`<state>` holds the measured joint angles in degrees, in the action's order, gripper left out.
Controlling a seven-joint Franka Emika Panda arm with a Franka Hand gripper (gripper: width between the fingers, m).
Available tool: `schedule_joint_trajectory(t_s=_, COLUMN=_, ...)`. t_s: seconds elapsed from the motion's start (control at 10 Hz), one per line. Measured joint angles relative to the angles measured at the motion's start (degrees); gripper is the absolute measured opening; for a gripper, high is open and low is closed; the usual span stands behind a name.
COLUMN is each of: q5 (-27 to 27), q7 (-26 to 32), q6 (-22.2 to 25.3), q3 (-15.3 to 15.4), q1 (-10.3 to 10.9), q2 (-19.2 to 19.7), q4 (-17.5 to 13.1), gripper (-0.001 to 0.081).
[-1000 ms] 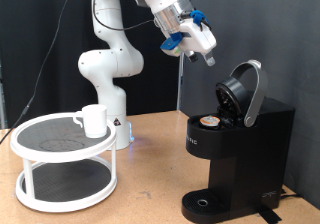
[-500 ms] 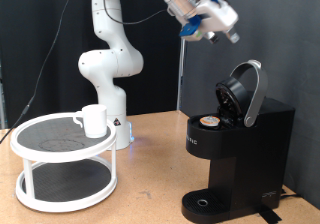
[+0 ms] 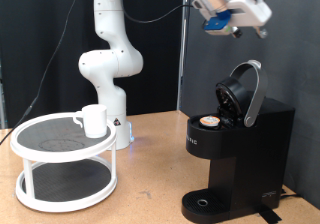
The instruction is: Make a cup of coffee with the keurig machine
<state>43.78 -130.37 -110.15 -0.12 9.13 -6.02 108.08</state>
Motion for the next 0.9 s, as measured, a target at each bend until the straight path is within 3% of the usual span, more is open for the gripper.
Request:
schedule_joint_trajectory(t_s=0.5, q5=0.8, q7=0.5, q6=-0.2, q3=0.4, q1=0.0, q2=0.3, q4=0.0, gripper=0.0735)
schedule_joint_trajectory(t_s=0.9, q5=0.3, q7=0.6, q6=-0.6, q3=2.7, q1=0.4, q2=0.5, q4=0.0, gripper=0.0735)
